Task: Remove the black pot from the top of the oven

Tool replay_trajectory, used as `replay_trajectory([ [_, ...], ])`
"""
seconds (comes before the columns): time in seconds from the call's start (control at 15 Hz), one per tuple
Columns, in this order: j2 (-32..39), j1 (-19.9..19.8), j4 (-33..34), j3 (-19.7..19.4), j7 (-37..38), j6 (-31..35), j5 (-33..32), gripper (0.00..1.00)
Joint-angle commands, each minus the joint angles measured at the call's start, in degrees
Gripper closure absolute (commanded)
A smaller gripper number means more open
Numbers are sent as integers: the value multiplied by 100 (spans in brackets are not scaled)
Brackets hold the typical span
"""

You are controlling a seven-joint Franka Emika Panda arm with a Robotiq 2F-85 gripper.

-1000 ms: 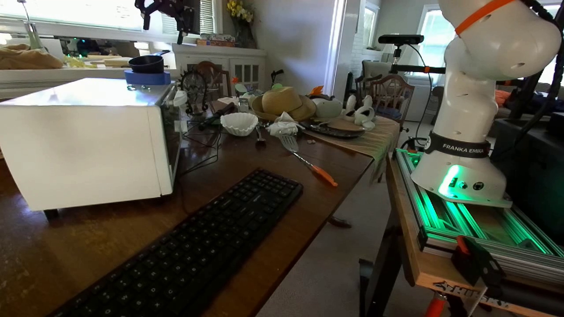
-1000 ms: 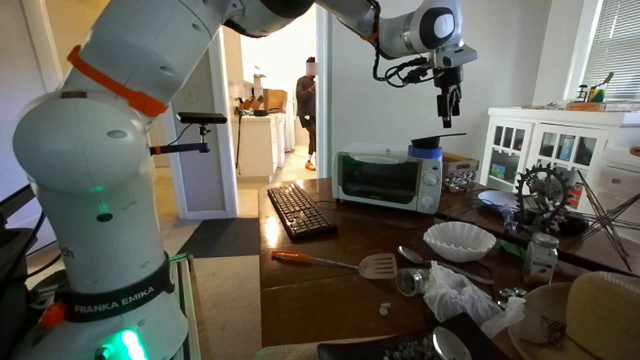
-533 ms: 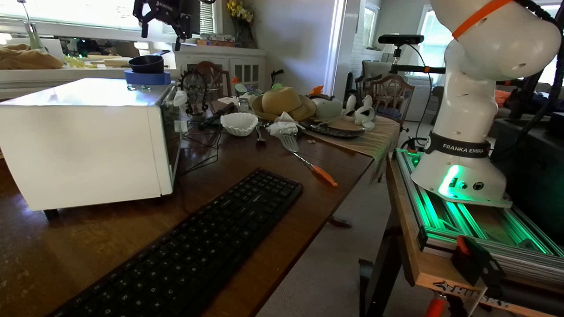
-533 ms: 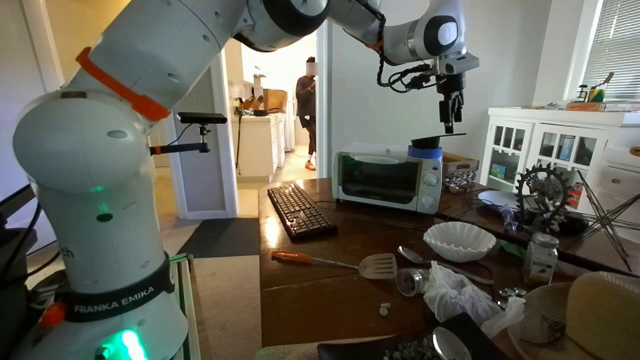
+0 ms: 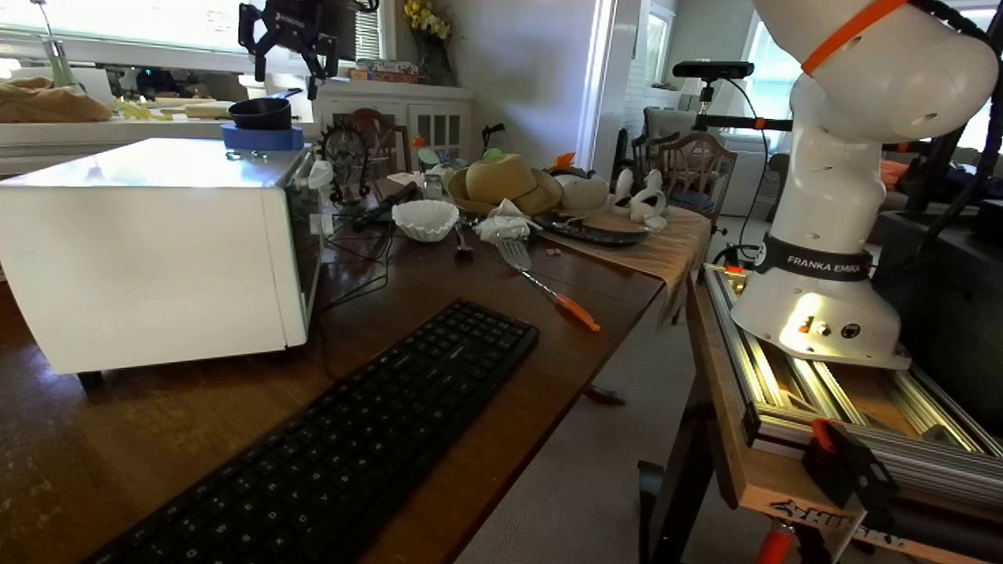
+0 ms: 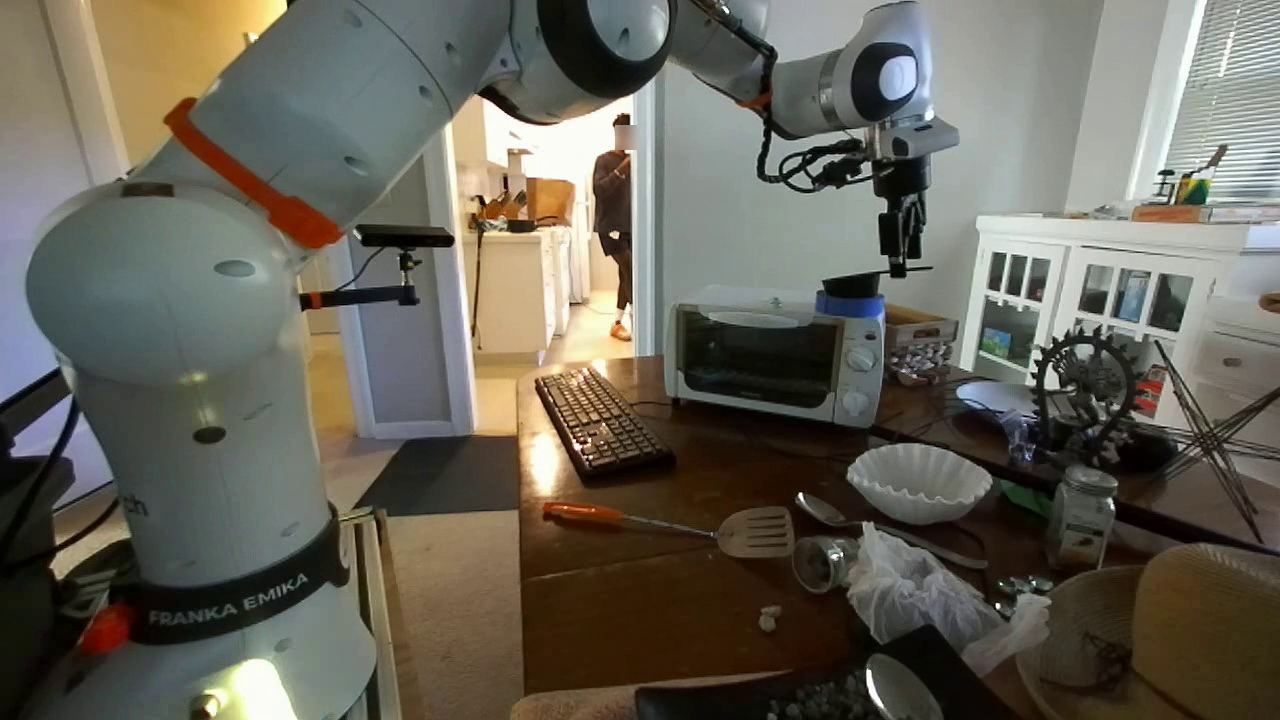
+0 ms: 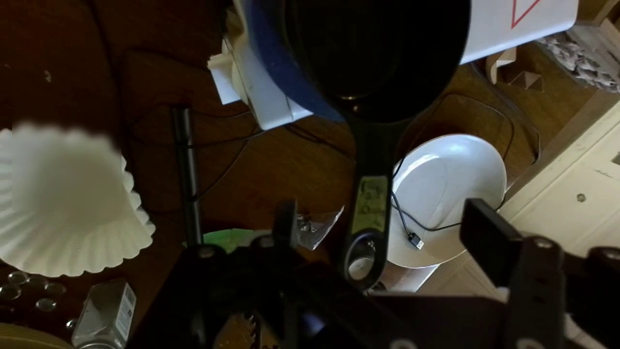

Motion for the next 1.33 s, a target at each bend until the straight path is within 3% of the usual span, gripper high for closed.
replay_trajectory([
  [0.0, 281, 52, 424, -80, 126, -295, -99, 27],
  [0.33, 403, 45, 568, -95, 107, -388, -85, 45],
  [0.47, 418, 48, 605, -97, 99, -414, -79, 67],
  [0.73, 297, 64, 571, -82, 60, -330, -70, 99],
  [1.27, -203, -72, 333, 36, -67, -137, 166, 99],
])
